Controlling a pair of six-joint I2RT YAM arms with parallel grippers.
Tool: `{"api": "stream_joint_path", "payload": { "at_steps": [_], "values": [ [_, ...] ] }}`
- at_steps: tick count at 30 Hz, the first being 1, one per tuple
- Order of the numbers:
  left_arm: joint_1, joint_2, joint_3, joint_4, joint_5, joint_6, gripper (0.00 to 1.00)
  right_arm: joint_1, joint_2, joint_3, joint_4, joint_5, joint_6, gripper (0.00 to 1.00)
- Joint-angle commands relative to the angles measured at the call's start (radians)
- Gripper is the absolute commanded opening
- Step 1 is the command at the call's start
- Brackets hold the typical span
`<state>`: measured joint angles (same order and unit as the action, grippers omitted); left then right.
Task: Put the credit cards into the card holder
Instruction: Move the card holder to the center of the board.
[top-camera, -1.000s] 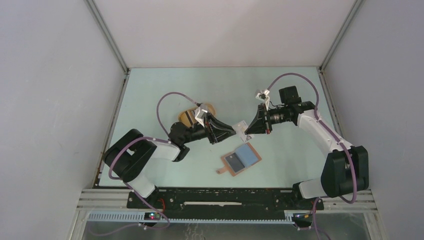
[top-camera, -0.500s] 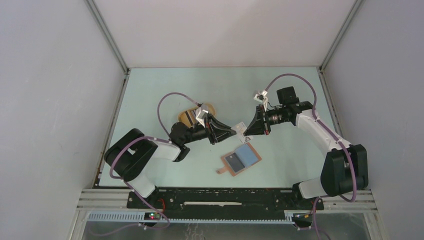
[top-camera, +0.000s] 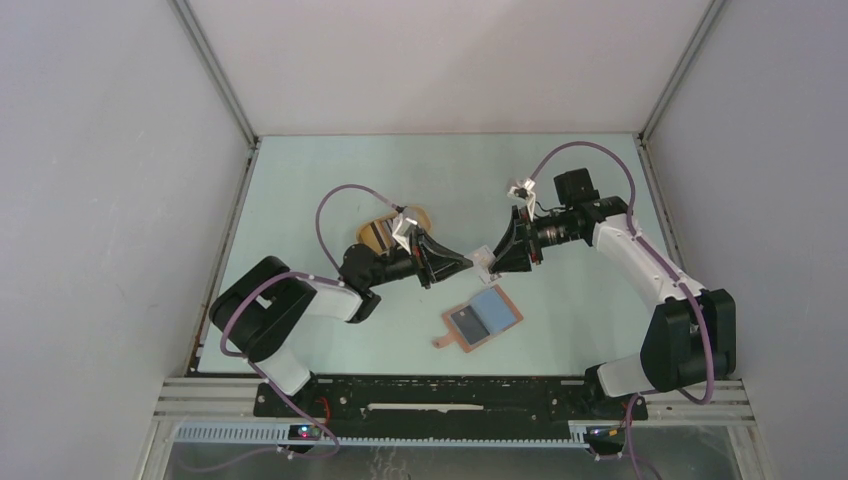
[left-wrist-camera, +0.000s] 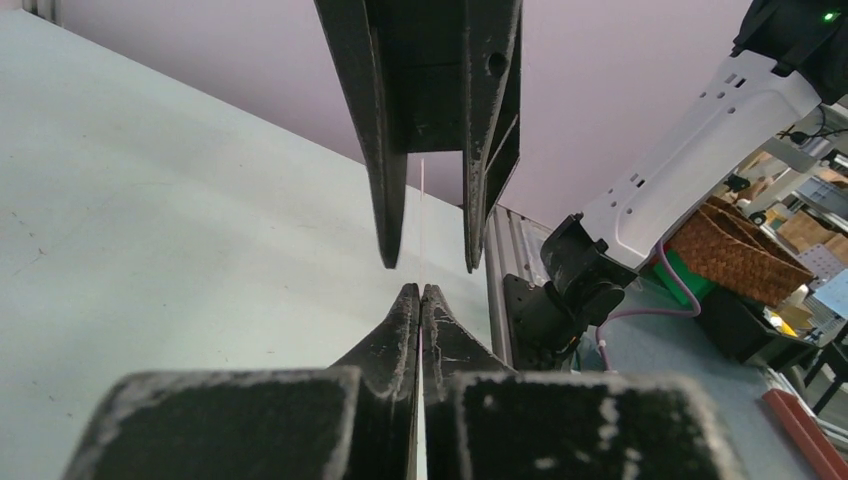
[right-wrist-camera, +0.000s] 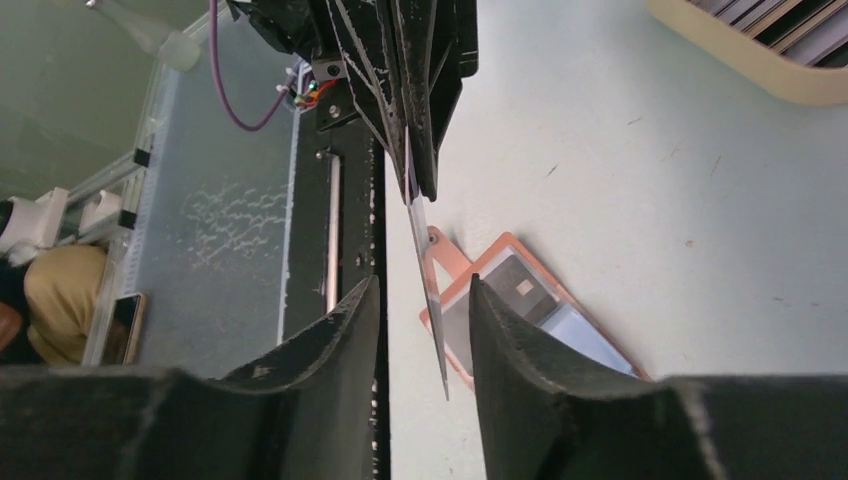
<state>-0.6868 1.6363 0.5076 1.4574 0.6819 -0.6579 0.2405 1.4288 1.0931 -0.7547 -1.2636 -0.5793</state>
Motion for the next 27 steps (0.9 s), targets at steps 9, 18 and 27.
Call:
{"api": "stream_joint_path", "payload": {
  "at_steps": [9, 18, 27],
  "values": [
    [-0.020, 0.016, 0.028, 0.052, 0.044, -0.080, 0.00, -0.032, -0.052, 0.058, -0.106, 0.023, -0.126, 0.69],
    [-0.031, 0.033, 0.050, 0.025, 0.062, -0.076, 0.00, -0.027, -0.036, 0.068, -0.095, 0.003, -0.080, 0.68],
    [-0.066, 0.002, 0.100, -0.221, 0.035, 0.052, 0.00, -0.008, -0.041, 0.069, -0.085, 0.020, -0.070, 0.56]
  ]
}}
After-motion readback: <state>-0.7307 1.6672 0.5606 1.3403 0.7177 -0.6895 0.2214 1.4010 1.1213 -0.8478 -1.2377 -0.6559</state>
